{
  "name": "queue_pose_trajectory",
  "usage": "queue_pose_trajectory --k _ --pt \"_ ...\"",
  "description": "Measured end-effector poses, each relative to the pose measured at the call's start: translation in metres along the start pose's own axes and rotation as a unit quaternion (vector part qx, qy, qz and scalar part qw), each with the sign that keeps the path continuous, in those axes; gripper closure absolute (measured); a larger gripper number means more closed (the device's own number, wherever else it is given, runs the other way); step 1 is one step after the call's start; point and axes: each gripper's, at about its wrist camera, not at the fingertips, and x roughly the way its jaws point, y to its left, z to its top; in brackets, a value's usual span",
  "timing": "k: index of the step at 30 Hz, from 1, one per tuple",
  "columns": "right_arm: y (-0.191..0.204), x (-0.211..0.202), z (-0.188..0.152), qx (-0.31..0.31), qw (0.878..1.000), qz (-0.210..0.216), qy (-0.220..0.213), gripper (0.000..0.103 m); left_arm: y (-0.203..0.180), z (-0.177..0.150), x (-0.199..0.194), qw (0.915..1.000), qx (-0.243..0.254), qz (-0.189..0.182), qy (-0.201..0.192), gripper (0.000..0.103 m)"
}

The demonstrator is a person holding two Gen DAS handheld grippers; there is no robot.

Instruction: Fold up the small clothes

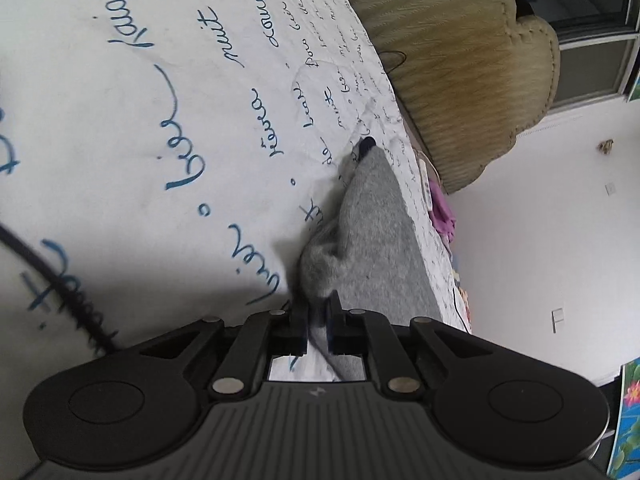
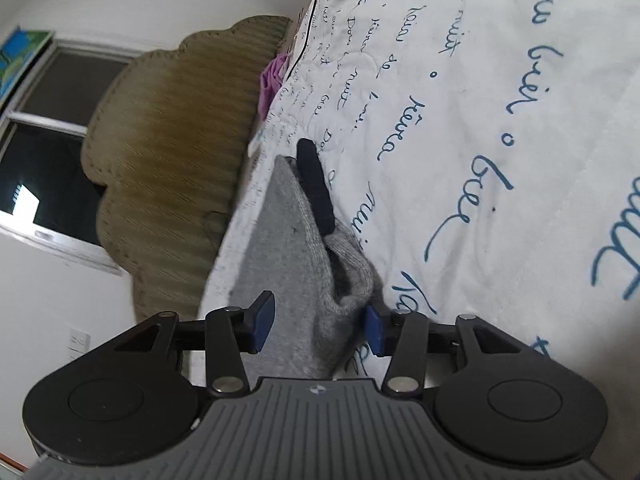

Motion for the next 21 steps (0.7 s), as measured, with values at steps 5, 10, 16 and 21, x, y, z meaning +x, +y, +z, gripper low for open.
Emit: queue_pose_trajectory --k 5,10,16,21 --pt "0.005 0.028 -0.001 0.013 0.999 0.026 0.030 0.051 -0.008 0.003 0.010 0.9995 -0.012 -0.014 -0.025 0.064" --pt "0.021 0.046 -0.005 -0.018 0.999 0.008 0.026 0.041 -0.019 0.002 0.017 0.9989 -0.001 -0.005 -0.046 0.061" --pt "0.009 0.049 -0.013 -0.011 1.000 -0.012 0.005 0.094 -0.018 0.000 0.020 0.9983 0.016 0.021 -0.052 0.098" --pt "0.023 0.037 -0.013 -0.039 0.999 0.003 0.002 0.094 -0.037 0.000 -0.004 0.9959 0.062 -0.010 -0.065 0.099"
